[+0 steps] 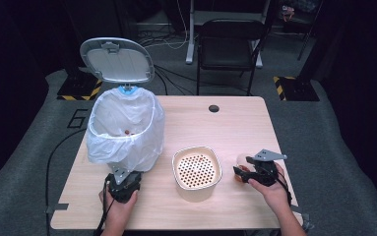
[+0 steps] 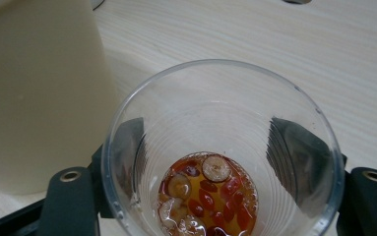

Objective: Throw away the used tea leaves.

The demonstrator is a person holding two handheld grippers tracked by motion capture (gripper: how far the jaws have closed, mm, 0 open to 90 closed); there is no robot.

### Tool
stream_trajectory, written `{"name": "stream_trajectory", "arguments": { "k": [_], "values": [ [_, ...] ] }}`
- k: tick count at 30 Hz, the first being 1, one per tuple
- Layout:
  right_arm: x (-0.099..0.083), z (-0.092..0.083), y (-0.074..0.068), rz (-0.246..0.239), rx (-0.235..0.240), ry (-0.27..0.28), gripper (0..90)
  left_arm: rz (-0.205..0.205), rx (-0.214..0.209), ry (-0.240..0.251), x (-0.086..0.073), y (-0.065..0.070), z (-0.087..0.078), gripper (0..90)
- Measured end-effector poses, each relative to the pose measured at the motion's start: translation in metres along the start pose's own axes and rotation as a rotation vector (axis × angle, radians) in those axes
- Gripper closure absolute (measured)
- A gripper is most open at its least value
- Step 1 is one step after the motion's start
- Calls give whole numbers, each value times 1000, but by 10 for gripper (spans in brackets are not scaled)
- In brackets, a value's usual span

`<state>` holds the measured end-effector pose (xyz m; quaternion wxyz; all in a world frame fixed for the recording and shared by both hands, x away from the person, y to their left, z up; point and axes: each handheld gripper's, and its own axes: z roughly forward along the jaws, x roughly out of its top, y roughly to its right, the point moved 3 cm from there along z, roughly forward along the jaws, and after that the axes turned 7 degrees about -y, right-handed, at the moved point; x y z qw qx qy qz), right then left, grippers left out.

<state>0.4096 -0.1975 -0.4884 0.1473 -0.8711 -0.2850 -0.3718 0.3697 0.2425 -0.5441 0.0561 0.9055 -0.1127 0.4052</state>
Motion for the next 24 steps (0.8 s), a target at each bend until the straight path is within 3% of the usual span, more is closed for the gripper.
{"name": "stream_trajectory", "arguments": {
  "k": [15,24],
  "values": [
    [68,16,0,-102,24,24,323,0,3,5,0,0,0,529],
    [96,18,-6,-159,62,28,329,-1,2,6,0,0,0,529]
  ]
}}
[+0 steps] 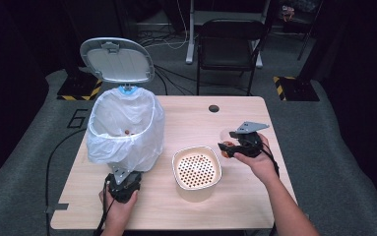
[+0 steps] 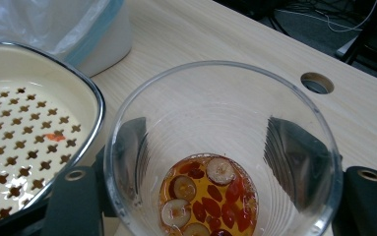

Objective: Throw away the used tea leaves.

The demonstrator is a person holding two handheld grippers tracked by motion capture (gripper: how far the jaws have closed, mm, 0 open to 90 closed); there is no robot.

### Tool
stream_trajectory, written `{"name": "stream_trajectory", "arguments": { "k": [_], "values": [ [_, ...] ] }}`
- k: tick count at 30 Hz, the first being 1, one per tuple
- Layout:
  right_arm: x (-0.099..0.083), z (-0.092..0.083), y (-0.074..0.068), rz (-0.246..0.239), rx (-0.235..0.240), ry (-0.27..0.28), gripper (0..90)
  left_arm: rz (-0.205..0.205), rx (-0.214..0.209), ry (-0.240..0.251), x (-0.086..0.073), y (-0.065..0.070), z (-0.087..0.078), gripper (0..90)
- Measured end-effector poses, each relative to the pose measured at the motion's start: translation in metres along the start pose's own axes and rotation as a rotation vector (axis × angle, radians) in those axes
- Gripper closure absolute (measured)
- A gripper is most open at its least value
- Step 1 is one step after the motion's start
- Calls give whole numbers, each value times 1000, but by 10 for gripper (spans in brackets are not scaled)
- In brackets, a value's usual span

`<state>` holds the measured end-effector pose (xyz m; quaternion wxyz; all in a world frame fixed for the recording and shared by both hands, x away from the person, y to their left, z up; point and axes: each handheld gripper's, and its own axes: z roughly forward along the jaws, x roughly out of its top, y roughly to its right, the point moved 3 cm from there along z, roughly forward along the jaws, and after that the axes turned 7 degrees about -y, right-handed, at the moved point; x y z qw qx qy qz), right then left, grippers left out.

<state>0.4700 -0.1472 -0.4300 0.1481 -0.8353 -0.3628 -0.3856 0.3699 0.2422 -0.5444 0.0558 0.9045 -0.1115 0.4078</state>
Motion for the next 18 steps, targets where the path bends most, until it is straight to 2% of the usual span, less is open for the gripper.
{"name": "stream_trajectory", "arguments": {
  "k": [4,8,12,18],
  "values": [
    [10,-1,1,-25,9,2,329,0,0,0,0,0,0,529],
    [22,-2,1,-48,12,28,329,-1,0,0,0,0,0,529],
    [34,-2,-1,-111,22,52,327,1,1,0,0,0,0,529],
    [49,3,-6,-189,90,88,328,2,1,0,0,0,0,529]
  ]
}}
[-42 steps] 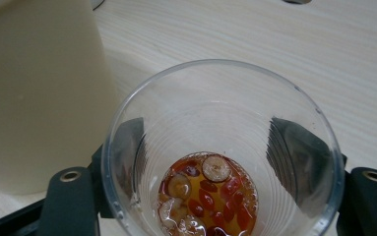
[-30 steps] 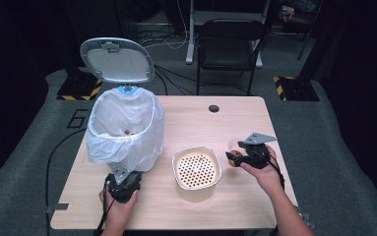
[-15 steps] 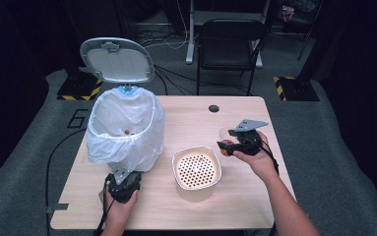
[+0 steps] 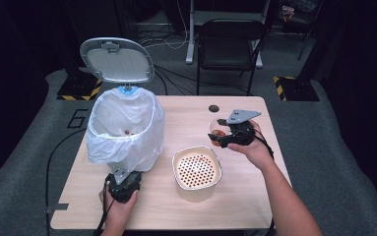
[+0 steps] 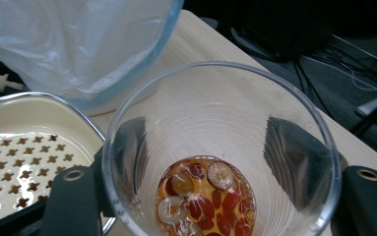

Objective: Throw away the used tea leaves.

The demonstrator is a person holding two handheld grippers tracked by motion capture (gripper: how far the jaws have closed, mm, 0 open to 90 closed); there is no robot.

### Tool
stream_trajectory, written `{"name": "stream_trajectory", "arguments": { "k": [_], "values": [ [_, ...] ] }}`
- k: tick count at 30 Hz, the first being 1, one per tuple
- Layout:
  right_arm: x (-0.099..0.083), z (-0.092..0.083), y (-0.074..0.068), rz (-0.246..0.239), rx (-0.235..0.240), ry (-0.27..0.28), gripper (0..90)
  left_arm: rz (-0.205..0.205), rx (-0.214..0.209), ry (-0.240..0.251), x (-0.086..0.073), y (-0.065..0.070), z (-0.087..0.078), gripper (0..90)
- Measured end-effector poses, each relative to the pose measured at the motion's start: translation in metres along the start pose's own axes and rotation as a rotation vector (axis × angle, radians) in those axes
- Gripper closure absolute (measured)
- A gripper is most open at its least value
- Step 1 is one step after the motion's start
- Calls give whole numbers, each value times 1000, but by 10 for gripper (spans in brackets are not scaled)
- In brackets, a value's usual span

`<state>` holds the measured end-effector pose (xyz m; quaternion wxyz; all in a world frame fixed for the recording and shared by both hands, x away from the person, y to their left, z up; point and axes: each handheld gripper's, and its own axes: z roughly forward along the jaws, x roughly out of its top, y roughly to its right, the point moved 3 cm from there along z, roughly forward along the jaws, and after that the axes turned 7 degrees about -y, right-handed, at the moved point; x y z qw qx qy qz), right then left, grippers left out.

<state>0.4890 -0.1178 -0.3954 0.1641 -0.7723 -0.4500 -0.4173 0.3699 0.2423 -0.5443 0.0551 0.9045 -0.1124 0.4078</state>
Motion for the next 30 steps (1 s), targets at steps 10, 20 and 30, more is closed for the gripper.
{"name": "stream_trajectory", "arguments": {
  "k": [10,20,30],
  "values": [
    [16,3,2,-104,100,78,331,-1,0,0,0,0,0,529],
    [20,11,-2,-163,143,112,330,-2,0,0,0,0,0,529],
    [23,9,-9,-252,110,146,329,-2,-1,0,0,0,0,529]
  ]
}}
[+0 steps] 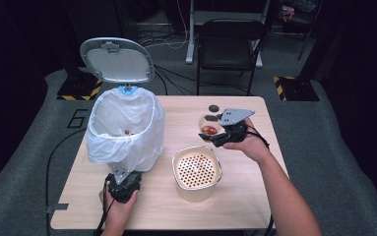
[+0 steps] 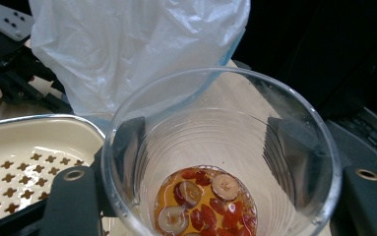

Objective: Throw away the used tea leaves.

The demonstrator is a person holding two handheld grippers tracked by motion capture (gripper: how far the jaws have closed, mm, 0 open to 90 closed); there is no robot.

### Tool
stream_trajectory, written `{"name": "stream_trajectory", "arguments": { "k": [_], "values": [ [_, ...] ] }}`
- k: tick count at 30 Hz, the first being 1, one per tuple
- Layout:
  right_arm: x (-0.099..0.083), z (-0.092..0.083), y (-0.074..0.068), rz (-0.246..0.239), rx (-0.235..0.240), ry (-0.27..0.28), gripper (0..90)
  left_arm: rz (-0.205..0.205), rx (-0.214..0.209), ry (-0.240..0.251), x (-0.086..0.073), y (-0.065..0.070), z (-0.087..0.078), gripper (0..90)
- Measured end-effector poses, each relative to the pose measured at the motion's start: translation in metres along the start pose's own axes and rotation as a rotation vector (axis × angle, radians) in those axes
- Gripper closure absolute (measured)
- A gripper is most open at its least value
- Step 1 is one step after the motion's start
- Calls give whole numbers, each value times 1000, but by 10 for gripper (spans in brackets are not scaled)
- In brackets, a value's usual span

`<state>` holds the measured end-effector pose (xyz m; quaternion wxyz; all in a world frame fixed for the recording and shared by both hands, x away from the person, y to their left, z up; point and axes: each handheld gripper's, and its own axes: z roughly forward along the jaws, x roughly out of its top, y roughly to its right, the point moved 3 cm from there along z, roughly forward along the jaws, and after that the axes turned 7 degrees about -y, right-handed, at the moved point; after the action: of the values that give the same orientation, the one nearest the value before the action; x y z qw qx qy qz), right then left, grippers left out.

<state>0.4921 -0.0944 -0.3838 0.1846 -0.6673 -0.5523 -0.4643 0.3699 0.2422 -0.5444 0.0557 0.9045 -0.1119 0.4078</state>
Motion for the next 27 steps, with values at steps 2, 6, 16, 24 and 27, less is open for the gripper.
{"name": "stream_trajectory", "arguments": {
  "k": [2,6,16,24,27],
  "values": [
    [1,0,-2,-31,-4,-2,333,0,0,0,0,0,0,529],
    [4,2,-9,-89,1,-15,336,0,1,0,0,0,0,529],
    [13,0,-24,-234,-28,-20,356,0,-1,-1,0,0,0,529],
    [21,-2,-45,-476,-139,-43,379,2,-2,-6,0,0,0,529],
    [20,-2,-53,-546,-186,-81,387,-1,-3,-6,0,0,0,529]
  ]
}}
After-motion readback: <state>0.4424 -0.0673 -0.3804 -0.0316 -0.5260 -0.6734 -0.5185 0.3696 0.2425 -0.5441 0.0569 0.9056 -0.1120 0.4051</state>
